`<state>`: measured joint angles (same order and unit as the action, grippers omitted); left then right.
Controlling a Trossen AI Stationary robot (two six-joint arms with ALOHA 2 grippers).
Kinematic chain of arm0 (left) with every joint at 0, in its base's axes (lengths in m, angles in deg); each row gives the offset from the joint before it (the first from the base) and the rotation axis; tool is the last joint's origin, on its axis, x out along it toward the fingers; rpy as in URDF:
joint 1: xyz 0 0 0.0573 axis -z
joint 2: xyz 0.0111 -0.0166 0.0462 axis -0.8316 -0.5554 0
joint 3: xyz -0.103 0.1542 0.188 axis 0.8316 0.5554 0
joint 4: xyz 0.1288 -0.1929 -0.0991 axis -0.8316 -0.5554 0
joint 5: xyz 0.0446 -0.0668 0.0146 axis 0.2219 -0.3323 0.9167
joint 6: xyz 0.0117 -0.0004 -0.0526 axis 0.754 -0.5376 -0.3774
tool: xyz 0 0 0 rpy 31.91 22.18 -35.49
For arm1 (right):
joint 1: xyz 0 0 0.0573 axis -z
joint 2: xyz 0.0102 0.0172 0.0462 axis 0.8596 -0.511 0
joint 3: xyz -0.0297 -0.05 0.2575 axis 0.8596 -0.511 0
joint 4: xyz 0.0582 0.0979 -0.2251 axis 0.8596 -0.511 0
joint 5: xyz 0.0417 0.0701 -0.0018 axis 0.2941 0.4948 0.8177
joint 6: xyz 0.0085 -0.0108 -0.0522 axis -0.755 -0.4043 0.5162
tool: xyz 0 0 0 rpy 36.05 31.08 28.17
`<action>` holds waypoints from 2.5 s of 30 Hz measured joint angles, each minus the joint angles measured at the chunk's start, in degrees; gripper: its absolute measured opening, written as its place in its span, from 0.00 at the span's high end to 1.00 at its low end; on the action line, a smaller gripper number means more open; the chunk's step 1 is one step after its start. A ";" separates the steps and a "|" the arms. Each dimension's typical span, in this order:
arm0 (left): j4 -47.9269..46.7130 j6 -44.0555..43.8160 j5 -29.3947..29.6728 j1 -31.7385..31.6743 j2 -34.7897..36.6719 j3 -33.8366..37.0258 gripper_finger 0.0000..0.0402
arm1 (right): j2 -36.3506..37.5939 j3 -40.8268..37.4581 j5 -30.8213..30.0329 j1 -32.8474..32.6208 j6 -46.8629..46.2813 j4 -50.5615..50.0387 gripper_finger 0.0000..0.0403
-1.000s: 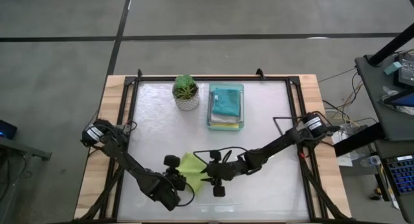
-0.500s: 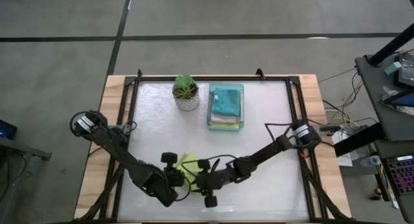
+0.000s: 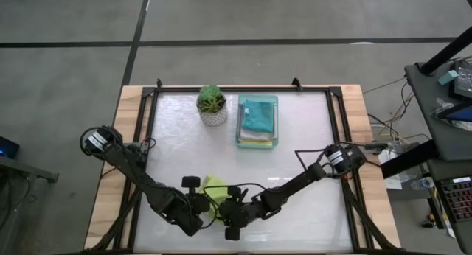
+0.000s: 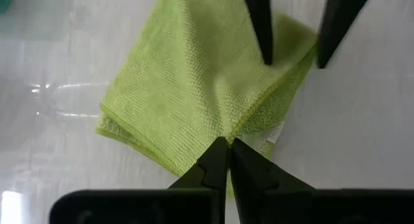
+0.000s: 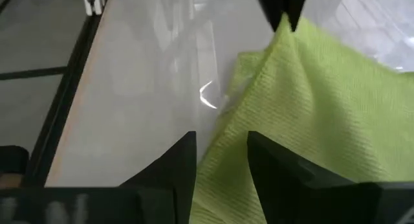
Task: Fold microfiber towels
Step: Fold the green microfiber cloth
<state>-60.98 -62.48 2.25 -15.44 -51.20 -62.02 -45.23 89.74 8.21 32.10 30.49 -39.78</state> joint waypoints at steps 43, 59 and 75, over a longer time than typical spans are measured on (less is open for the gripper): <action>10.04 0.00 -10.94 3.93 -5.84 3.28 0.87 | -1.24 2.29 13.65 -0.31 2.33 -7.42 0.96; 9.52 -1.07 -16.76 3.87 -2.64 2.64 0.70 | 2.87 2.29 15.67 -0.31 2.89 -13.26 0.64; 9.68 -3.05 -12.39 3.82 -0.55 4.31 0.70 | 7.33 2.22 14.90 -0.20 8.81 -19.05 0.69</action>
<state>-51.30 -65.53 -10.13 -11.62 -51.75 -57.71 -37.90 91.97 23.12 31.90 39.30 -58.83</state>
